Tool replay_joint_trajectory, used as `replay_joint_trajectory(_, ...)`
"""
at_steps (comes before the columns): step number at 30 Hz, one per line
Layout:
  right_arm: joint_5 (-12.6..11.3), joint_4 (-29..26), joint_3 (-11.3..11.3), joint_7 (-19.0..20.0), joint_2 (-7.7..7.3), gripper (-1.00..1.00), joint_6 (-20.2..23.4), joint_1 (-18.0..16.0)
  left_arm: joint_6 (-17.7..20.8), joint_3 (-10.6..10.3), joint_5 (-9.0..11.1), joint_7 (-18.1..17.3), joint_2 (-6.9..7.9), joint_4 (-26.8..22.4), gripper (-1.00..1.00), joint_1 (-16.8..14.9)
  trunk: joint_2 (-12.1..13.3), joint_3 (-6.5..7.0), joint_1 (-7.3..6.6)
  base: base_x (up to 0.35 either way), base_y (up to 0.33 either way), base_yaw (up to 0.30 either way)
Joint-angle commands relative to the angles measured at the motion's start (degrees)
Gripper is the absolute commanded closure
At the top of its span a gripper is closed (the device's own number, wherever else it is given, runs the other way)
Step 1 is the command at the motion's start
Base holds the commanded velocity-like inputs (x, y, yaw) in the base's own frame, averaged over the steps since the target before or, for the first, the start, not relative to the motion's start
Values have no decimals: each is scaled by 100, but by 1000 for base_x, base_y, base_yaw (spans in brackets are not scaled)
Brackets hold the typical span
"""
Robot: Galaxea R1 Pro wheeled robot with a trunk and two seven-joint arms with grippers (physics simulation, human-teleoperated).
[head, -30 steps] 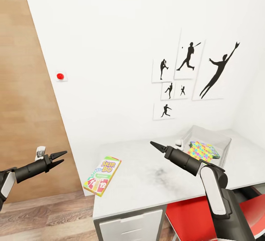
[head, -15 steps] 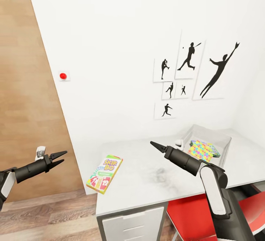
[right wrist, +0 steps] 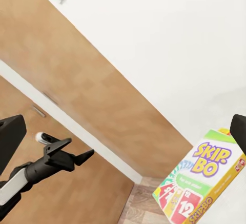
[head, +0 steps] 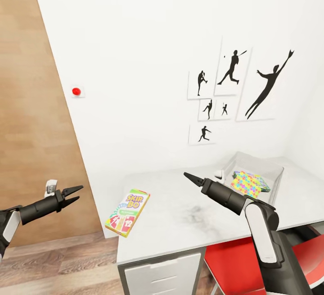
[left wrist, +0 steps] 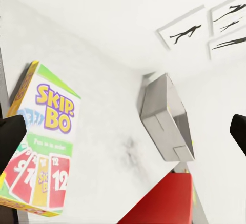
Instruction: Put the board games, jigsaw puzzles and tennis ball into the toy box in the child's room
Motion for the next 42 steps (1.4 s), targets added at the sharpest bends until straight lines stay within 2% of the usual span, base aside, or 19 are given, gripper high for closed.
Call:
replay_joint_trajectory(1, 6, -7, -18, 30, 4, -100, 41, -6, 50, 5, 14, -2, -2, 23, -100, -5, -51, -29, 24, 0, 0, 0)
replay_joint_trajectory(9, -42, -26, -46, 77, -11, -100, 90, 1, 113, 30, 25, 28, 17, 616, -100, -13, -372, -172, 200, 0, 0, 0)
replay_joint_trajectory(12, -58, -27, -34, 260, -9, -100, 101, 2, 125, 38, 29, 11, 29, 746, -100, -14, -492, -226, 266, 0, 0, 0)
replay_joint_trajectory(19, -19, -12, -35, 610, -11, -100, 85, 2, 220, 61, 34, -10, 46, 802, -100, -14, -773, -352, 420, 0, 0, 0)
replay_joint_trajectory(29, -4, 15, -31, 638, -6, -100, 70, 4, 266, 73, 35, -23, 63, 809, -100, -14, -1174, -531, 639, 0, 0, 0)
replay_joint_trajectory(38, -3, 39, -31, 626, -4, -100, 67, 2, 274, 75, 42, -34, 300, 814, -100, -14, -1535, -693, 837, 0, 0, 0)
replay_joint_trajectory(42, 2, 47, -31, 614, -4, -100, 67, 2, 279, 75, 43, -36, 355, 817, -100, -14, -1695, -765, 925, 0, 0, 0)
